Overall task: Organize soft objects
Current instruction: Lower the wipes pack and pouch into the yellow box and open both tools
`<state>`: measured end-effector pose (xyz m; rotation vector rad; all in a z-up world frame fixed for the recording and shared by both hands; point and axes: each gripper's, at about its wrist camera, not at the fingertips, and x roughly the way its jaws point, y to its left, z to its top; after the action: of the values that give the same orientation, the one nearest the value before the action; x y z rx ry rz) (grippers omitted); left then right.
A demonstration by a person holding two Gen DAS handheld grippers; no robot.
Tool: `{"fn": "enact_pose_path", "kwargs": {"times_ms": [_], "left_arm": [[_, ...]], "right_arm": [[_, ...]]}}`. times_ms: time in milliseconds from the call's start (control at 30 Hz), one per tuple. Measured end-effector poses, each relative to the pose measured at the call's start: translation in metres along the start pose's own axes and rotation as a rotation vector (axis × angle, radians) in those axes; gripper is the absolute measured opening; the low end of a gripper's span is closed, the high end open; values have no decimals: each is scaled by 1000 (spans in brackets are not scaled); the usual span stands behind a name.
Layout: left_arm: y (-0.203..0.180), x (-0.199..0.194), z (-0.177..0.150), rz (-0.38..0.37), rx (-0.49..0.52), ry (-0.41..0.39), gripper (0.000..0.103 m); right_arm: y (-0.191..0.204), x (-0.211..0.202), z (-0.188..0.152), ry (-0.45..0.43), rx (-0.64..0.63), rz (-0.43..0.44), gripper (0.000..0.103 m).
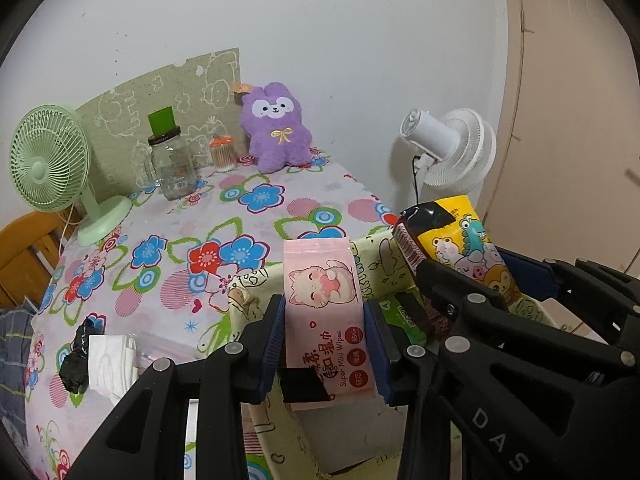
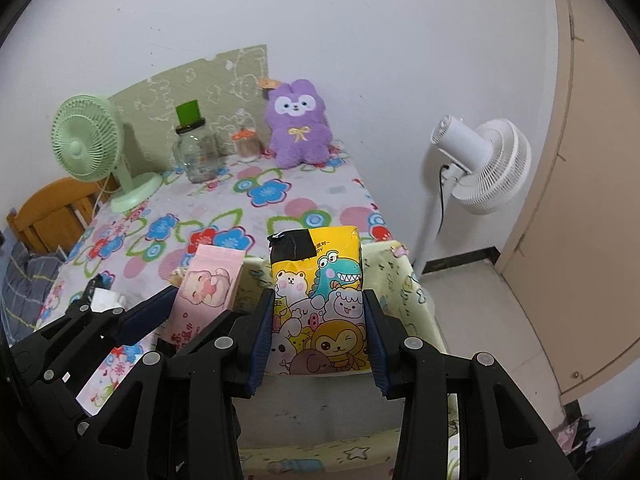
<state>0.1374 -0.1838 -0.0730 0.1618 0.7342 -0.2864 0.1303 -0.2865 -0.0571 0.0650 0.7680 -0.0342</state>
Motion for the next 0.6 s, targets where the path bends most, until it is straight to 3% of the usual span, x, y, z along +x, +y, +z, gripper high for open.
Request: {"fn": "enact_pose_path", "kwargs": {"times_ms": [100,233,367,600], "left_arm": [[-3,6,-1,59,21,4,42],[-2,13,-3,73,18,30,43],[-1,15,-3,70,12,40,65],[-6,13,-4,50,25,40,77]], "right_arm": [[-4,7,-2,16,7,-3,45],[-6,15,-5,36,9,5,45],[-6,19,-5,45,16,11,45],[-12,16,-8,52,46,7,47]]}}
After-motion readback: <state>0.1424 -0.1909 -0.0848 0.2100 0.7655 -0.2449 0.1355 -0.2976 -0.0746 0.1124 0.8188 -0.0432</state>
